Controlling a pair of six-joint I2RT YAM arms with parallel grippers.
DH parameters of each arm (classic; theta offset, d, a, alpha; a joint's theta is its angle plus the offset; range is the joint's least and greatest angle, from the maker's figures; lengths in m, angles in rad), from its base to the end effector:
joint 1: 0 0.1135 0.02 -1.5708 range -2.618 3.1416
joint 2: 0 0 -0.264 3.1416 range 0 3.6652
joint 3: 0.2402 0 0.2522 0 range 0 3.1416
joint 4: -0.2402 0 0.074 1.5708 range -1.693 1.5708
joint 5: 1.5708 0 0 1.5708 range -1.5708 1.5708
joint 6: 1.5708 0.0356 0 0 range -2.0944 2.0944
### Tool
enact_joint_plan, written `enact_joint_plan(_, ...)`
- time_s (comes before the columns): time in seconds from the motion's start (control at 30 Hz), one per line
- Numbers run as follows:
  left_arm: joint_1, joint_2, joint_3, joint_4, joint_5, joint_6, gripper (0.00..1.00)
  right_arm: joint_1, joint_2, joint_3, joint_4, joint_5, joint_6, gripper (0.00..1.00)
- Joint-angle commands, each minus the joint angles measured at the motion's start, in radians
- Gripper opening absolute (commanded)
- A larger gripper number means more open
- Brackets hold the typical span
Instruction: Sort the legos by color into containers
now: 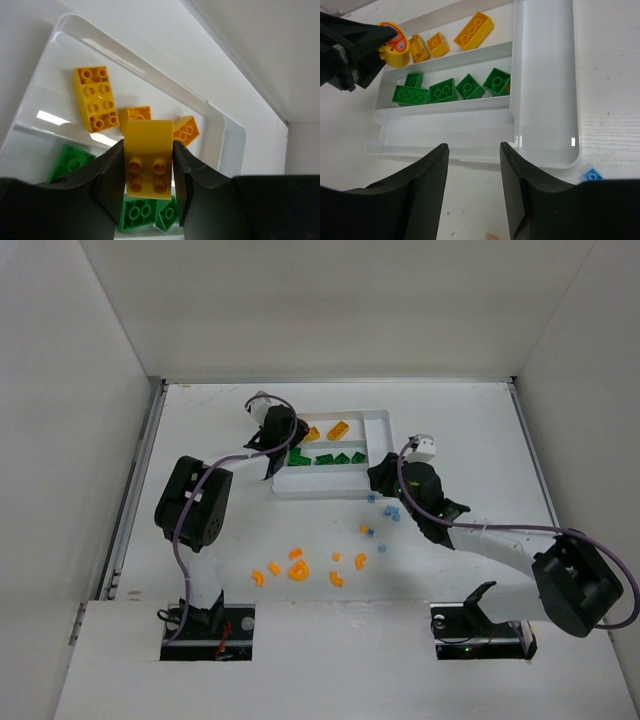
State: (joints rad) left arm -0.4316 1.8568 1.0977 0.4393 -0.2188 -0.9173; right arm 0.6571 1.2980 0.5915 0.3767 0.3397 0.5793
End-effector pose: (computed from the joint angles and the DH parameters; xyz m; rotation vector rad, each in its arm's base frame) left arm 0.3817 -0.1673 0.2075 -0.6160 1.8465 -0.7087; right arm 0.2257 0.1591 0.2195 0.1589 1.9083 0.5216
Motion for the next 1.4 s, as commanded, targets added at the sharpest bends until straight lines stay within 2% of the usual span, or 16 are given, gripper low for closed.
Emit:
enact_joint_plan(0.0,0.020,0.033,0.088,-0.034,-0.030,0.000,0.17,0.016,-0.031,0.007,0.073,-0.013,0.011,0.51)
enact_joint_plan(0.1,0.023,0.064,0.132,-0.037,-0.027,0.006,0.20,0.022,-0.031,0.008,0.071,-0.018,0.010,0.52)
enact_joint_plan(0.23,0.024,0.071,0.148,-0.048,-0.019,0.011,0.33,0.022,-0.008,0.019,0.070,-0.045,0.007,0.51)
enact_joint_plan(0.5,0.032,-0.045,0.051,-0.047,-0.022,0.081,0.57,0.026,-0.003,0.025,0.067,-0.057,0.005,0.51)
enact_joint_plan(0.6,0.029,-0.141,-0.031,-0.056,-0.028,0.118,0.56,0.029,-0.008,0.024,0.073,-0.057,0.005,0.49)
enact_joint_plan(0.7,0.000,-0.293,-0.183,-0.045,-0.105,0.132,0.49,0.043,-0.014,0.027,0.067,-0.061,-0.002,0.43)
enact_joint_plan(0.83,-0.048,-0.538,-0.404,-0.109,-0.191,0.140,0.32,0.066,-0.025,0.037,0.061,-0.070,-0.025,0.34)
enact_joint_plan(0.93,-0.095,-0.743,-0.518,-0.311,-0.247,0.109,0.18,0.086,-0.020,0.050,0.047,-0.076,-0.033,0.34)
enact_joint_plan(1.07,-0.210,-0.898,-0.533,-0.691,-0.313,0.058,0.11,0.094,-0.002,0.065,0.039,-0.087,-0.035,0.35)
enact_joint_plan(1.13,-0.282,-0.939,-0.527,-0.869,-0.350,-0.010,0.10,0.095,0.007,0.074,0.024,-0.099,-0.035,0.35)
enact_joint_plan(1.23,-0.362,-0.934,-0.501,-1.142,-0.355,-0.194,0.09,0.097,0.015,0.082,0.014,-0.100,-0.032,0.36)
enact_joint_plan(1.37,-0.446,-0.898,-0.478,-1.319,-0.338,-0.342,0.19,0.095,0.021,0.085,0.007,-0.108,-0.033,0.37)
